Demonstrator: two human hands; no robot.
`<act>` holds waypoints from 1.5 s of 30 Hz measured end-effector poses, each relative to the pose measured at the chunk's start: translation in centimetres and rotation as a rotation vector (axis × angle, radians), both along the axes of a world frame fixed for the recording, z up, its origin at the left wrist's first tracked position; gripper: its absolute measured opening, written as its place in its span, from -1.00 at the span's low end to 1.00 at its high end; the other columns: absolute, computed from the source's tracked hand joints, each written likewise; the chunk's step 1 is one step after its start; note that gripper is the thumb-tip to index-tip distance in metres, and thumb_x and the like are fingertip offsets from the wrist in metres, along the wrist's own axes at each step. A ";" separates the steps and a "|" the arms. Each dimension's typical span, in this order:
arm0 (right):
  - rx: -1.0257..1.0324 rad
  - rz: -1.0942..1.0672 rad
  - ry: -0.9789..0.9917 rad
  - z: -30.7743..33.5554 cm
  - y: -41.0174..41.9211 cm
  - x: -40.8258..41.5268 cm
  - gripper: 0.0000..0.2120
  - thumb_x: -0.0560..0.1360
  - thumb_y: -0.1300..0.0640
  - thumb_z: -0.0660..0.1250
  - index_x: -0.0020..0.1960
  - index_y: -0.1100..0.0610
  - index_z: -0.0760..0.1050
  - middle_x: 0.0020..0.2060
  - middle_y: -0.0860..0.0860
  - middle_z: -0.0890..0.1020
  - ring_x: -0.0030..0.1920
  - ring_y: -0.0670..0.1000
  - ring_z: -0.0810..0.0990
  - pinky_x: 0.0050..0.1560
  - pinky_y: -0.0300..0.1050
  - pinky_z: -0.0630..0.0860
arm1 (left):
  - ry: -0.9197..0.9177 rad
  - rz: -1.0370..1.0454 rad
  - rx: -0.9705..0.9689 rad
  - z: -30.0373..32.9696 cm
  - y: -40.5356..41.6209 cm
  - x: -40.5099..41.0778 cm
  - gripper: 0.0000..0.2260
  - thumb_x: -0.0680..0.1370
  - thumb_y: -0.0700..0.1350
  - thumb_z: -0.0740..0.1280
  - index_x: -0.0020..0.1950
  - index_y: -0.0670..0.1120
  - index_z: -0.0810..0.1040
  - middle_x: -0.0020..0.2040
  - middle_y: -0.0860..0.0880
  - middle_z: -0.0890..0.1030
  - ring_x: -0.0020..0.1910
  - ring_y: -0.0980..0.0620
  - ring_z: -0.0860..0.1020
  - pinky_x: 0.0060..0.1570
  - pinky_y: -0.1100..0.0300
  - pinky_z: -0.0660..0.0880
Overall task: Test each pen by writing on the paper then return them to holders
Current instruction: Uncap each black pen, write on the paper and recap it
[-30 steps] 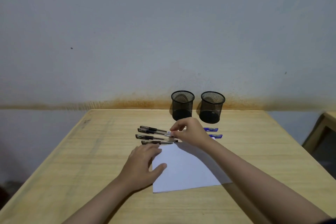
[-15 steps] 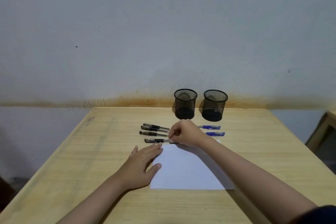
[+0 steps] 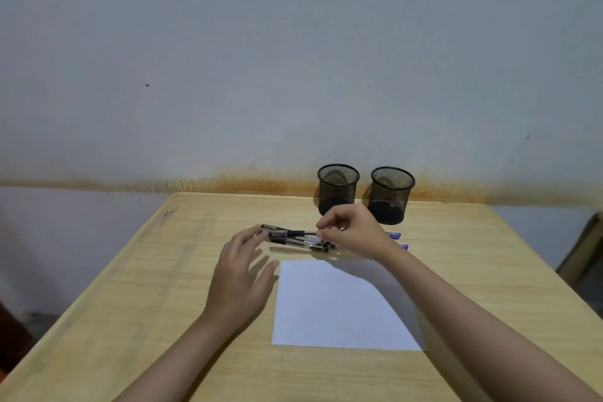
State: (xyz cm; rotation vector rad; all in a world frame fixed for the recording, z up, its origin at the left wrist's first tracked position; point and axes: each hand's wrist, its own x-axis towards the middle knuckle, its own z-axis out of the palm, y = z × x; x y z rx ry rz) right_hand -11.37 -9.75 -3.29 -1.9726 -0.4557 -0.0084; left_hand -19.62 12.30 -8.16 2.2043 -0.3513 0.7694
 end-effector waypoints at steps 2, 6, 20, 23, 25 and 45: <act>0.044 0.015 -0.010 0.5 0.0 -0.5 -0.91 0.35 0.27 0.51 -0.22 0.12 0.64 -0.31 0.00 0.67 -0.29 -0.14 0.61 -0.21 -0.25 0.56 | -0.007 0.008 0.029 1.0 0.0 0.5 -0.59 0.45 -0.15 0.43 0.29 -0.08 0.50 0.27 0.07 0.45 0.24 0.17 0.38 0.14 0.57 0.26; 0.187 0.011 -0.011 1.2 0.3 -1.3 -0.91 0.34 0.30 0.52 -0.19 0.22 0.63 -0.32 0.02 0.66 -0.27 -0.07 0.63 -0.18 -0.12 0.62 | -0.021 0.039 -0.046 2.3 -0.5 1.6 -0.81 0.44 -0.24 0.43 0.02 -0.05 0.64 -0.01 0.12 0.62 0.00 0.18 0.55 0.00 0.25 0.48; 0.496 -0.015 0.087 0.7 3.6 -3.6 -0.96 0.41 0.29 0.45 -0.16 0.21 0.61 -0.36 -0.01 0.65 -0.30 -0.05 0.63 -0.24 -0.12 0.63 | -0.090 -0.092 -0.060 4.7 -1.2 1.6 -0.84 0.38 -0.28 0.47 -0.07 -0.14 0.65 -0.20 0.03 0.60 -0.15 0.22 0.55 -0.14 0.47 0.39; 0.492 -0.023 0.058 0.5 3.6 -4.0 -0.96 0.41 0.29 0.45 -0.20 0.19 0.63 -0.38 -0.02 0.65 -0.32 -0.03 0.62 -0.22 -0.08 0.62 | -0.102 -0.096 -0.053 4.5 -0.5 2.1 -0.85 0.37 -0.34 0.47 -0.13 -0.15 0.66 -0.25 0.04 0.61 -0.21 0.20 0.56 -0.18 0.40 0.44; 0.464 -0.048 0.004 0.4 3.6 -4.4 -0.98 0.41 0.27 0.46 -0.19 0.20 0.63 -0.35 0.01 0.66 -0.31 -0.02 0.63 -0.23 -0.11 0.63 | -0.092 -0.111 -0.056 4.6 -0.1 2.5 -0.88 0.37 -0.31 0.46 -0.15 -0.13 0.66 -0.24 0.08 0.62 -0.21 0.19 0.57 -0.20 0.35 0.46; 0.464 -0.155 0.093 -1.3 3.2 -3.5 -0.94 0.46 0.31 0.39 -0.18 0.23 0.60 -0.36 0.09 0.61 -0.38 -0.07 0.60 -0.33 -0.21 0.57 | 0.338 0.052 0.177 -2.0 6.0 4.5 -0.84 0.47 -0.14 0.40 0.03 -0.06 0.67 -0.13 0.05 0.54 -0.06 0.01 0.53 -0.06 0.06 0.49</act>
